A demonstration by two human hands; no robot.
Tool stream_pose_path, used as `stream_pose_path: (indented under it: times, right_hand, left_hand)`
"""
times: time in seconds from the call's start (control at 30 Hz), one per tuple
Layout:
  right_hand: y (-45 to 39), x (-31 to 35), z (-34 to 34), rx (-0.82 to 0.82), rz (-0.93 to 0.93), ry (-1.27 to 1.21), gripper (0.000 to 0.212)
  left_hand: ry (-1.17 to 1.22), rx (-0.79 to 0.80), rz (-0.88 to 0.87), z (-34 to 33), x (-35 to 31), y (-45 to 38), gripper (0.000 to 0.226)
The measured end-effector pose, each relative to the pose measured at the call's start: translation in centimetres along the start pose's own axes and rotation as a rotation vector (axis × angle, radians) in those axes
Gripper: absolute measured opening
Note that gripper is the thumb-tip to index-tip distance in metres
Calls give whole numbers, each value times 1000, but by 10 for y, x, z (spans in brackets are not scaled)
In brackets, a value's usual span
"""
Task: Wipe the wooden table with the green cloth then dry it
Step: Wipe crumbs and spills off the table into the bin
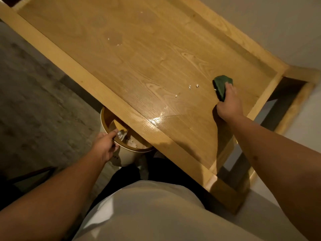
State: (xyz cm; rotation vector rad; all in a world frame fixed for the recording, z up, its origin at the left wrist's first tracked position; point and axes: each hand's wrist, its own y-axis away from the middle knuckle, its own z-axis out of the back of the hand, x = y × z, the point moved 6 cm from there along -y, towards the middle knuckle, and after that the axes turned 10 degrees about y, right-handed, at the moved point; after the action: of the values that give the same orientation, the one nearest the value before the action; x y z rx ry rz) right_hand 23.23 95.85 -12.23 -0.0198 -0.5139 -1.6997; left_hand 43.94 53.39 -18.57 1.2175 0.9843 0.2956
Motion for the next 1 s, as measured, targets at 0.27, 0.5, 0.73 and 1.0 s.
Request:
stream_pose_path:
  times: [0.27, 0.5, 0.73, 1.0]
  right_hand:
    - [33, 60, -33, -41, 61, 17, 79]
    - [64, 91, -57, -73, 43, -12, 79]
    - [87, 119, -80, -100, 103, -27, 77]
    - [131, 153, -114, -137, 106, -54, 78]
  left_hand:
    - [-33, -10, 4, 1, -2, 9, 17]
    - [-35, -29, -30, 7, -2, 12, 19]
    - [-14, -31, -45, 11, 1, 9, 22]
    - [47, -1, -55, 17, 6, 3, 17]
